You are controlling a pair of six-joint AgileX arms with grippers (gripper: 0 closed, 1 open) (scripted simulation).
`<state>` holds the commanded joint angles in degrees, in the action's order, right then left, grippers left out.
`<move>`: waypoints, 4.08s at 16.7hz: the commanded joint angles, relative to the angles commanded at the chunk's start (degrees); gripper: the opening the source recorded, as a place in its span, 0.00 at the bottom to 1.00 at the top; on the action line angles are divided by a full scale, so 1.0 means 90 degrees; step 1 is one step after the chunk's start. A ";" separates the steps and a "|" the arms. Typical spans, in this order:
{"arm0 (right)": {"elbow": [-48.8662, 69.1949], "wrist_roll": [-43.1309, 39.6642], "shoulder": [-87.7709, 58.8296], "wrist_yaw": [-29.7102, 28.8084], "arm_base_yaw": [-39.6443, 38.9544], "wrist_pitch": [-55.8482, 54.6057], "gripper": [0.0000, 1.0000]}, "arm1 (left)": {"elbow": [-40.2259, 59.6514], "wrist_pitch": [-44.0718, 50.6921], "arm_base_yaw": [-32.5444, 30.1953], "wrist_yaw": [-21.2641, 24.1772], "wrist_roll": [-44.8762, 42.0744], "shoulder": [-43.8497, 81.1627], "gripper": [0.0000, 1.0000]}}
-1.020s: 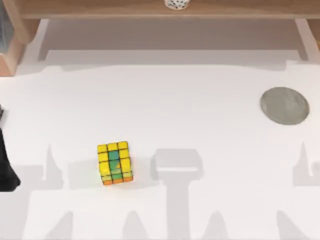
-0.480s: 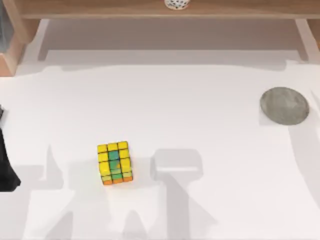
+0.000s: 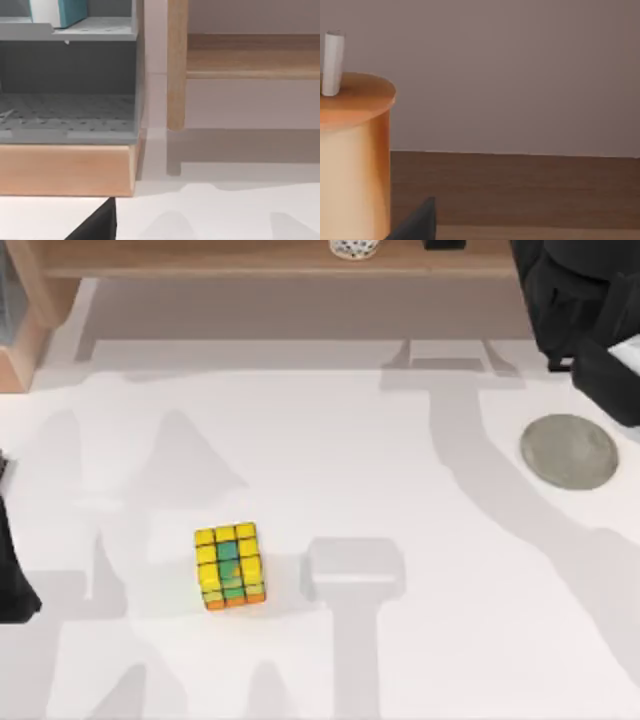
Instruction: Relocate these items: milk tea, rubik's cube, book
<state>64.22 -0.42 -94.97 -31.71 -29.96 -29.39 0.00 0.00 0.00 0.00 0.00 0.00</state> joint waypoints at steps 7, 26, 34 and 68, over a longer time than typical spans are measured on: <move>0.2052 -0.0041 -0.2809 -0.0981 -0.0924 -0.0977 1.00 | 0.0000 0.0000 0.0000 0.0000 0.0000 0.0000 1.00; 0.4893 -0.0050 -0.4579 -0.0515 -0.0432 -0.0031 1.00 | 0.0000 0.0000 0.0000 0.0000 0.0000 0.0000 1.00; 0.4988 -0.0047 -0.4635 -0.0485 -0.0402 0.0017 0.77 | 0.0000 0.0000 0.0000 0.0000 0.0000 0.0000 1.00; 0.2477 -0.0041 -0.2975 -0.1104 -0.1065 -0.0846 0.00 | 0.0000 0.0000 0.0000 0.0000 0.0000 0.0000 1.00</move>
<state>86.51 -0.79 -121.75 -41.65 -39.54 -37.00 0.00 0.00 0.00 0.00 0.00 0.00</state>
